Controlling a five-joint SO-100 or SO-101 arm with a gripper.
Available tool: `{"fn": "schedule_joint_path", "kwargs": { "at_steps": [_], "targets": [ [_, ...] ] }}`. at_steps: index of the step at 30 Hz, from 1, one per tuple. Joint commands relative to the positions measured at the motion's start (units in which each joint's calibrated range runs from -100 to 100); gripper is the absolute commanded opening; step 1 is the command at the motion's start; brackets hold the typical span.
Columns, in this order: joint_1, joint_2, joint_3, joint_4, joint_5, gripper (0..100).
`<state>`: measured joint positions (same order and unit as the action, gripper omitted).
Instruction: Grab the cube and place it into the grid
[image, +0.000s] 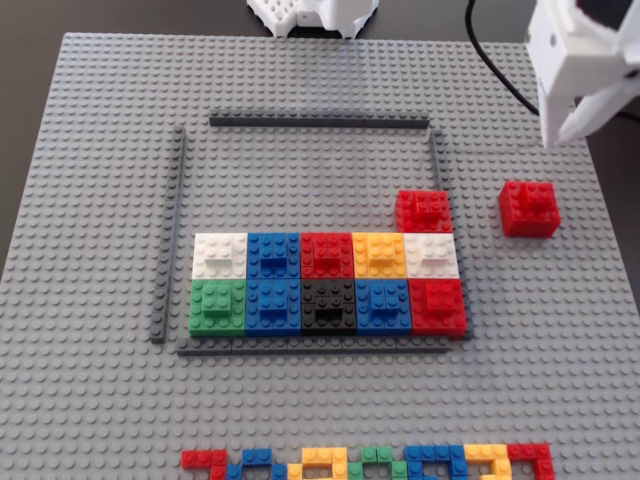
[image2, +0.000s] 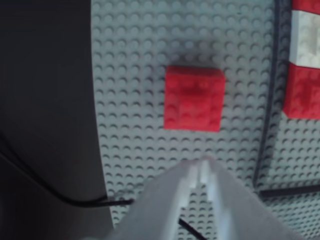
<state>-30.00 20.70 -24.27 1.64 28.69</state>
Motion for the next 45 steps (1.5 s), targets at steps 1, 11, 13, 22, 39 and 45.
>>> {"fn": "schedule_joint_path", "kwargs": {
  "at_steps": [1, 11, 13, 22, 39, 45],
  "targets": [
    [0.21, 2.61, -8.4, 0.56, -0.24, 0],
    [1.31, 5.79, -9.94, 0.61, -0.2, 17],
    [1.61, 5.96, -10.12, 0.86, -0.15, 25],
    [3.01, 7.08, -8.58, -0.02, -0.29, 29],
    [2.34, 8.71, -6.31, -0.61, -1.56, 28],
    [2.49, 8.71, -5.5, -0.66, -1.81, 28]
  ]
}}
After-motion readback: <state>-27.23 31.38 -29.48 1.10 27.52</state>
